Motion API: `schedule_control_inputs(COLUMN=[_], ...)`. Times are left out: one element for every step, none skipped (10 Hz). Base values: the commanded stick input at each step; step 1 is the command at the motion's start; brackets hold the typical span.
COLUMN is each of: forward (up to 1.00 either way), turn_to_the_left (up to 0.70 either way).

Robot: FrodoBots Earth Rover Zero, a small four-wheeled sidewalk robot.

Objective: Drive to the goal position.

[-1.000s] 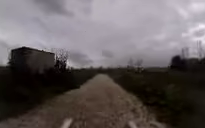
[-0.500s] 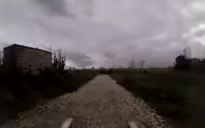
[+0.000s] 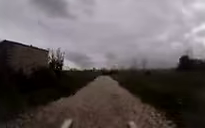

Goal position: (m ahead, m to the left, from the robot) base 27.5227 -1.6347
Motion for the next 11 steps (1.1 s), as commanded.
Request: schedule_control_inputs(forward=[0.7, 0.7, 0.7, 0.7, 0.7, 0.7, 0.7, 0.7, 0.7, 0.7, 0.7], turn_to_the_left=[0.0, 0.0, 0.0, 0.0, 0.0, 0.0, 0.0, 0.0, 0.0, 0.0, 0.0])
